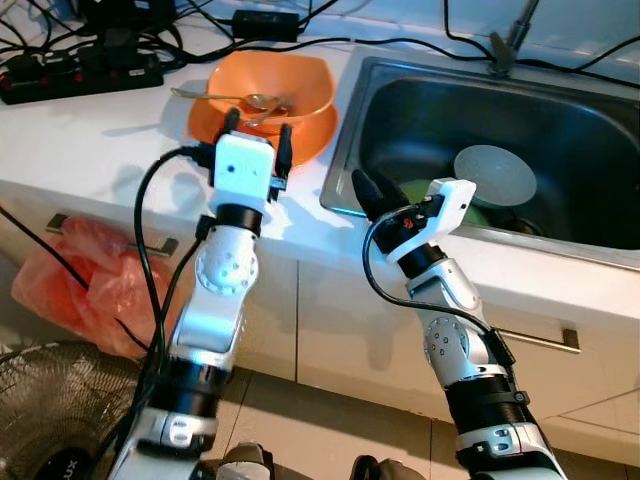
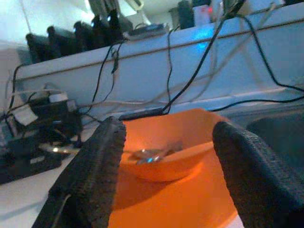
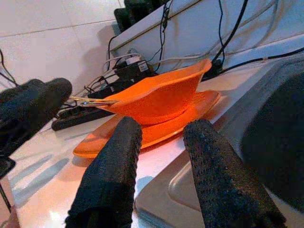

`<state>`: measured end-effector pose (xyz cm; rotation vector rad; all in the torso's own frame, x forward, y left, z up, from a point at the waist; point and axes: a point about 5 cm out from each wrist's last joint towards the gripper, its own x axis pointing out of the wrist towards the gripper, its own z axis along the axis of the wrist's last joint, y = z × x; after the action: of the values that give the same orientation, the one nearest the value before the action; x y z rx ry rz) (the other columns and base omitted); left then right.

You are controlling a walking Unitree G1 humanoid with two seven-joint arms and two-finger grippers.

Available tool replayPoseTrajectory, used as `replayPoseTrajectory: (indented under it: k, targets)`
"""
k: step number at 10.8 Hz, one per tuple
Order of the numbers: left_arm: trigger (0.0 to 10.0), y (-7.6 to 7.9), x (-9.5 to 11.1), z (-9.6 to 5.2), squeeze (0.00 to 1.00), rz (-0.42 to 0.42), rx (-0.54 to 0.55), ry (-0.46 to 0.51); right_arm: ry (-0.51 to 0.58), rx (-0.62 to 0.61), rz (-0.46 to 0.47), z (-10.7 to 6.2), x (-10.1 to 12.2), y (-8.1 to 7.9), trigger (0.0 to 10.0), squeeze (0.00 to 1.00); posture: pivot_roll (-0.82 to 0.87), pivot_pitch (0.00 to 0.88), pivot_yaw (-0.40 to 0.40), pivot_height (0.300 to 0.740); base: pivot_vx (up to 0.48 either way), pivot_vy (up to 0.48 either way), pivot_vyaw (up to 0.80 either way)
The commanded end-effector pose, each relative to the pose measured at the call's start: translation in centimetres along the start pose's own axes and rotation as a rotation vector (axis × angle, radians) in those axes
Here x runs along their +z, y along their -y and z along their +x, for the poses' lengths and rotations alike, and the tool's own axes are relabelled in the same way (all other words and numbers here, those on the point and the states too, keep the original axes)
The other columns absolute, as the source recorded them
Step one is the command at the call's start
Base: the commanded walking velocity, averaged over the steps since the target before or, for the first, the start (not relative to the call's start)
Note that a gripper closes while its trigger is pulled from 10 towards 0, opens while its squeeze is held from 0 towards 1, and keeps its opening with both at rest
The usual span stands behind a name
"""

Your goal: Kitchen organization

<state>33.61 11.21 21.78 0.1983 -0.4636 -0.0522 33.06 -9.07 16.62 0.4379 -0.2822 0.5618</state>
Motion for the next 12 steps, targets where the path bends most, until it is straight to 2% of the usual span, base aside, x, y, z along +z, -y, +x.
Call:
replayPoseTrajectory:
  k: [1, 2, 6, 9, 12]
  targets:
    - [10.0, -0.3, 0.1, 0.5, 0.54, -0.003, 0.022, 0.008, 0.004, 0.007, 0.002, 0.0, 0.2, -0.1, 10.0, 0.00, 0.23, 0.142, -0.037, 0.740, 0.000, 0.000, 0.00]
    - [10.0, -1.0, 0.0, 1.1, 0.00, -0.001, 0.039, 0.004, 0.007, 0.008, 0.003, 0.0, 0.3, -0.2, 10.0, 0.00, 0.23, 0.143, -0.037, 0.740, 0.000, 0.000, 0.00]
    - [10.0, -1.8, -0.5, 2.2, 0.00, -0.012, 0.058, 0.000, 0.008, 0.006, 0.010, 0.1, 0.2, -0.2, 10.0, 0.00, 0.23, 0.125, -0.038, 0.740, 0.000, 0.000, 0.00]
    - [10.0, -1.5, -1.4, 3.3, 0.00, -0.119, 0.032, -0.037, 0.008, 0.009, 0.008, 0.2, 0.2, -0.4, 10.0, 0.00, 0.22, 0.117, -0.041, 0.740, 0.000, 0.000, 0.00]
    - [10.0, -1.3, -1.7, 4.0, 0.00, -0.177, 0.010, -0.045, 0.012, -0.002, 0.000, 0.2, 0.4, -0.2, 10.0, 0.00, 0.21, 0.130, -0.047, 0.740, 0.000, 0.000, 0.00]
